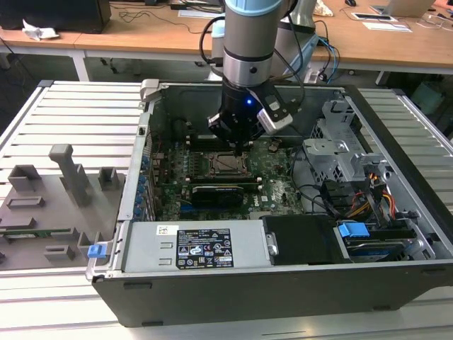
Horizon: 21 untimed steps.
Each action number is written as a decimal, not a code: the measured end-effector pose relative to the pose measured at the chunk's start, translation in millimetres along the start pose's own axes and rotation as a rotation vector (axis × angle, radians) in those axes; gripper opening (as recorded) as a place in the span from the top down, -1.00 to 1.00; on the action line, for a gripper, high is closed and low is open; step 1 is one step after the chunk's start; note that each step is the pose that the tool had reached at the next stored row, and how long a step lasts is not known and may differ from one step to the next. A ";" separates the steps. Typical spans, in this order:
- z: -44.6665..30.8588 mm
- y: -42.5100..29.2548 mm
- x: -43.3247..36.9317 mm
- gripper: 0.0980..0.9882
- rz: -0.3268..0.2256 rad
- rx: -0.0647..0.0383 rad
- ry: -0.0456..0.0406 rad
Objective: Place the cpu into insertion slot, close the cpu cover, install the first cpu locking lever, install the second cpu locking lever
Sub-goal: 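Install the second cpu locking lever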
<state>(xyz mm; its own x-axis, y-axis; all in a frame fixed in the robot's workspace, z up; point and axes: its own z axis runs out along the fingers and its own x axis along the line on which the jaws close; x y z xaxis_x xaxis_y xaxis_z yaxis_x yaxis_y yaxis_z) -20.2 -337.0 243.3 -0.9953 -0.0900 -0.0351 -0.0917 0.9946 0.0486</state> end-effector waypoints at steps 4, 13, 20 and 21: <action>-0.2 -4.2 0.4 0.98 0.000 -0.001 0.0054; -0.5 -23.0 2.1 0.98 0.001 -0.005 0.0131; 0.0 -25.0 20.0 0.98 0.001 -0.007 0.0129; 0.0 -24.6 24.7 0.98 0.001 -0.007 0.0129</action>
<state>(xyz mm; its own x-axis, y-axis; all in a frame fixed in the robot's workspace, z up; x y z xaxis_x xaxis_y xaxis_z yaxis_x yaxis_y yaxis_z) -42.6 -363.7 241.2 -0.9957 -0.0898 -0.0222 -0.0910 0.9943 0.0556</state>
